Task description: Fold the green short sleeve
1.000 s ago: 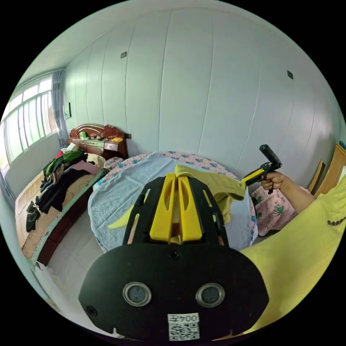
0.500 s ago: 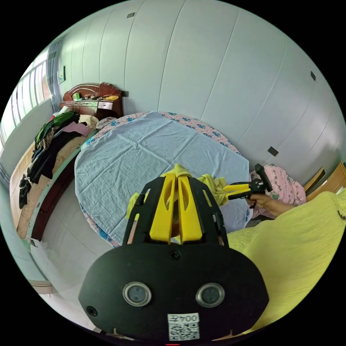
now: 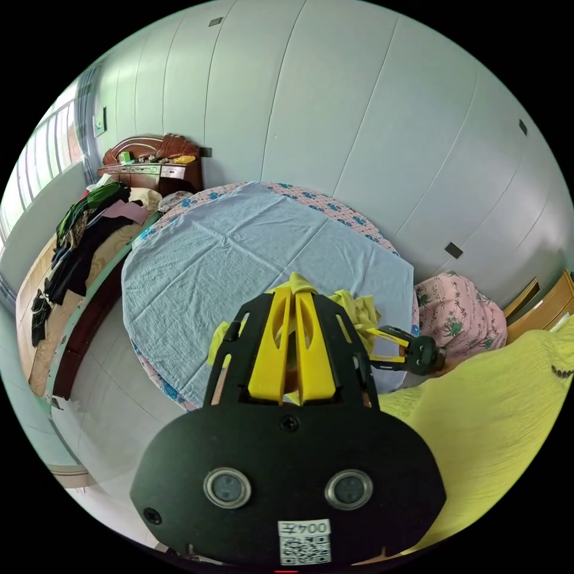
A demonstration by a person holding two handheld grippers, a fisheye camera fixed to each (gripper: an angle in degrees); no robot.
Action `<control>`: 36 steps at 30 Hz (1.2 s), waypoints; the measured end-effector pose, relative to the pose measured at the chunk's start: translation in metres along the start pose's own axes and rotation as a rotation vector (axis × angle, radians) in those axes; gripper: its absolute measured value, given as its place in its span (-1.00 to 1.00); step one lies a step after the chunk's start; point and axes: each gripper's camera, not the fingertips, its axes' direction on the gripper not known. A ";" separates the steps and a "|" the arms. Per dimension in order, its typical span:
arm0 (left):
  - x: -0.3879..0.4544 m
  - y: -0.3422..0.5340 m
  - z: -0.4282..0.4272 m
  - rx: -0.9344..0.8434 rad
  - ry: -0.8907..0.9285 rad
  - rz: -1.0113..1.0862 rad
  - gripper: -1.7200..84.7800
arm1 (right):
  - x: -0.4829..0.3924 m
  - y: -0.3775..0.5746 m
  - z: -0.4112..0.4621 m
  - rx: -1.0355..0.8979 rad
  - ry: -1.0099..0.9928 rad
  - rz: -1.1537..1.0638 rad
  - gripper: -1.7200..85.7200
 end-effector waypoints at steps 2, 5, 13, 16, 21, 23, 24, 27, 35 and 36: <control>-0.002 -0.007 0.002 -0.002 0.011 0.005 -0.95 | -0.018 -0.007 -0.002 0.005 0.042 -0.016 -0.65; -0.003 -0.015 0.003 -0.007 0.020 0.027 -0.95 | -0.038 -0.013 -0.003 0.001 0.095 -0.044 -0.66; -0.012 -0.030 0.003 -0.006 0.064 0.079 -0.95 | -0.075 -0.018 0.014 -0.099 0.227 -0.053 -0.74; -0.019 -0.034 -0.001 -0.002 0.076 0.102 -0.95 | -0.067 -0.027 0.002 -0.080 0.332 0.014 -0.86; -0.036 -0.046 -0.011 0.024 0.083 0.174 -0.95 | -0.004 -0.036 -0.052 -0.021 0.260 0.246 -0.93; -0.042 -0.060 -0.020 0.058 0.088 0.232 -0.95 | 0.043 -0.041 -0.086 0.007 0.180 0.340 -0.95; -0.044 -0.065 -0.023 0.068 0.089 0.242 -0.95 | 0.056 -0.042 -0.096 0.023 0.160 0.372 -0.96; -0.046 -0.088 -0.042 0.130 0.084 0.288 -0.94 | 0.134 -0.047 -0.152 0.124 0.067 0.527 -0.97; -0.017 -0.138 -0.142 0.407 -0.050 0.428 -0.94 | 0.308 -0.037 -0.324 0.530 -0.035 0.768 -0.97; -0.013 -0.140 -0.149 0.426 -0.063 0.437 -0.94 | 0.314 -0.038 -0.335 0.550 -0.028 0.757 -0.97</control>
